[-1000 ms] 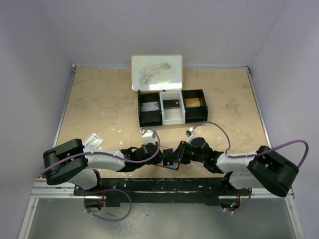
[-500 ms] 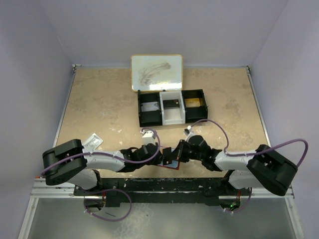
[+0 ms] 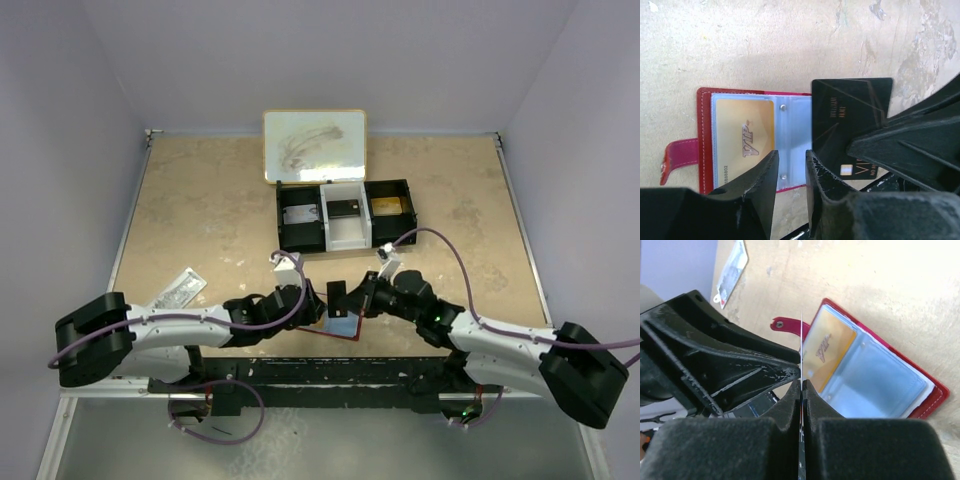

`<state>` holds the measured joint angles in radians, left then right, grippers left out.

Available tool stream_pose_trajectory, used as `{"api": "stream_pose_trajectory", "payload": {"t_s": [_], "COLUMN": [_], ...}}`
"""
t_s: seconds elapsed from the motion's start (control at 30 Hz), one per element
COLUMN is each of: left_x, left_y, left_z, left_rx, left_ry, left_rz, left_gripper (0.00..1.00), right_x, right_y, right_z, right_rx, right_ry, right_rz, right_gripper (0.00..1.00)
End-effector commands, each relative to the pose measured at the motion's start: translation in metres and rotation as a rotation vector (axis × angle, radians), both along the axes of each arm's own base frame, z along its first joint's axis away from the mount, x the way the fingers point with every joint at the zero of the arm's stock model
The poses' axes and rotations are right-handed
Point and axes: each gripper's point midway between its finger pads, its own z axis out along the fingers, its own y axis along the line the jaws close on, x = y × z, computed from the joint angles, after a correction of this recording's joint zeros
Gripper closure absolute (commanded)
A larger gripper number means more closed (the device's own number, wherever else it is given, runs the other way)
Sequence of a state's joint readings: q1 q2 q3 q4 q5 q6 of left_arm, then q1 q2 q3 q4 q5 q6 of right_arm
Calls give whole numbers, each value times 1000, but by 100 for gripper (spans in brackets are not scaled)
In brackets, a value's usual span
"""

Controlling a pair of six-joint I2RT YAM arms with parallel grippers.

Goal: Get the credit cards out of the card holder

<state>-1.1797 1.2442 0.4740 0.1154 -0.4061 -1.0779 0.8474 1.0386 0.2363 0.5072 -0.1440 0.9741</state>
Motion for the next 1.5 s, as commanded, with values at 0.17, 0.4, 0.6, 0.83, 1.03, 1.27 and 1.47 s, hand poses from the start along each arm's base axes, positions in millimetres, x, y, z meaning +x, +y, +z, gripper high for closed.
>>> {"api": "stream_pose_trajectory", "payload": {"t_s": [0.17,0.4,0.6,0.83,1.03,1.27,1.47], "left_x": [20,43,66,90,114,110,104], "left_y": [18,49,91,141,198,227,240], "left_z": [34,53,75,100,100,108,126], "left_rx": [135,165,382,475,506,531,487], "left_ry": [-100,-93,-110,-111,-80,-118,-192], "left_rz": [48,100,180,249,345,456,529], "left_gripper": [52,45,44,42,41,39,36], "right_x": [20,35,60,85,115,160,185], "right_y": [-5,-31,-73,-98,-86,-99,-78], "right_z": [64,101,108,131,127,128,132], "right_rx": [64,15,-57,-287,-551,-697,-793], "right_ry": [-345,-600,-612,-749,-805,-844,-993], "right_rz": [-10,-101,-356,-454,-334,-317,-123], "right_gripper": [100,100,100,100,100,100,100]}}
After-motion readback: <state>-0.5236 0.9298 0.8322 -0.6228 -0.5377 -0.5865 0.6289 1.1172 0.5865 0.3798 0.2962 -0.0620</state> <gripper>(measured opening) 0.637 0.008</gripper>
